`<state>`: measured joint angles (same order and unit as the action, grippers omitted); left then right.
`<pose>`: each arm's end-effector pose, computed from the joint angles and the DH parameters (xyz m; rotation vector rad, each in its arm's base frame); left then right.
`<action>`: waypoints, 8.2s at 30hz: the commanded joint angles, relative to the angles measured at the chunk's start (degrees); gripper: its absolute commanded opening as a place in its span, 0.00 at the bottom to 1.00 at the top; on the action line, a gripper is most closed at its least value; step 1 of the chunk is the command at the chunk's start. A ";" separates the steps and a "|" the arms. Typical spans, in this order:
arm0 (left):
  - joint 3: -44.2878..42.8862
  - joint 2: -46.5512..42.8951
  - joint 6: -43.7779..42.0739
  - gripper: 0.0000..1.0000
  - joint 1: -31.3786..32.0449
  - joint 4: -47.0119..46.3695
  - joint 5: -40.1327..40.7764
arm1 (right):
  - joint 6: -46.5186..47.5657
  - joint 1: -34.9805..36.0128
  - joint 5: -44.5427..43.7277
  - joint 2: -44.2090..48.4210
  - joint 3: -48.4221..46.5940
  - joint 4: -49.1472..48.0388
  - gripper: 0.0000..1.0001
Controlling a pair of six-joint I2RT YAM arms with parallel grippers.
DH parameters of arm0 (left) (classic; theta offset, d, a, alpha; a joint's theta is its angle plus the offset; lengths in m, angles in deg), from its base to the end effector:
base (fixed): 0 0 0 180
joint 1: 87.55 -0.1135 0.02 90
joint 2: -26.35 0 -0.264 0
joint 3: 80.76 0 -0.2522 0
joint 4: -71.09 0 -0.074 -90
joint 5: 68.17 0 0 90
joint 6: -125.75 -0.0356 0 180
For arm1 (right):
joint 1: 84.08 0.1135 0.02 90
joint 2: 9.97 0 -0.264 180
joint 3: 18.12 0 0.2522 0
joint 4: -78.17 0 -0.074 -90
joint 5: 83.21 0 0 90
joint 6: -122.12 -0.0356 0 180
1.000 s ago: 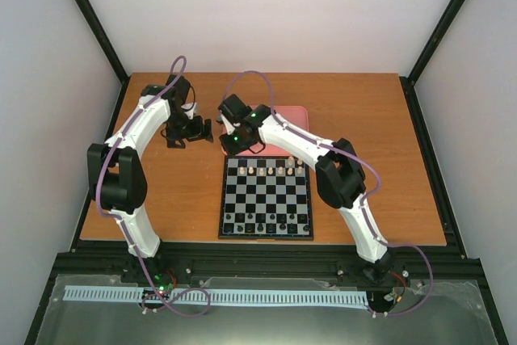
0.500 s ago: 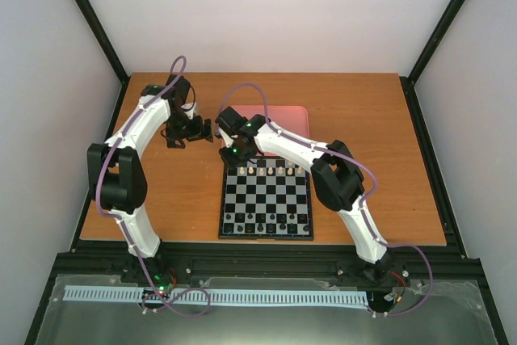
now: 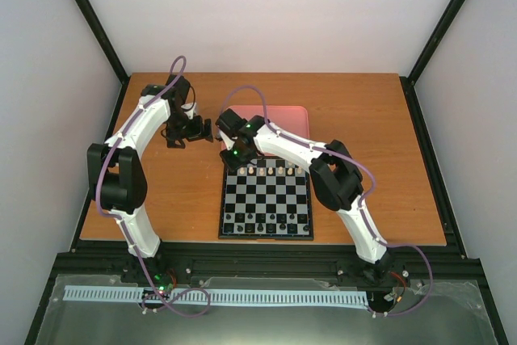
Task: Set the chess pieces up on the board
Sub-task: Place the chess piece on the chessboard, then pick up the chess piece from the storage box, then place the chess piece on the chessboard.
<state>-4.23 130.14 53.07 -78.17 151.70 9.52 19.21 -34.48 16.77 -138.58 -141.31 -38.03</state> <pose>0.3463 -0.0649 0.2611 -0.1830 3.0096 -0.3716 0.3028 0.3654 0.1940 -0.9506 2.7202 0.4891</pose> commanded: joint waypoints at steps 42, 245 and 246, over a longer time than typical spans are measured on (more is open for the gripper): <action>-0.38 -1.82 0.47 1.00 0.06 -0.76 -0.62 | 1.85 0.49 -0.18 -1.45 -3.65 1.40 0.32; -1.34 -0.71 0.43 1.00 0.10 0.02 -0.52 | -2.12 -14.85 -12.10 8.95 3.75 7.82 0.49; -1.42 -0.69 0.43 1.00 0.06 0.03 -0.58 | -2.10 -15.07 -12.11 8.39 2.86 8.10 0.49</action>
<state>-4.93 131.16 53.12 -78.17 152.12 9.63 17.66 -48.70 6.10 -130.67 -134.76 -31.85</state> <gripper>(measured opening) 0.999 0.482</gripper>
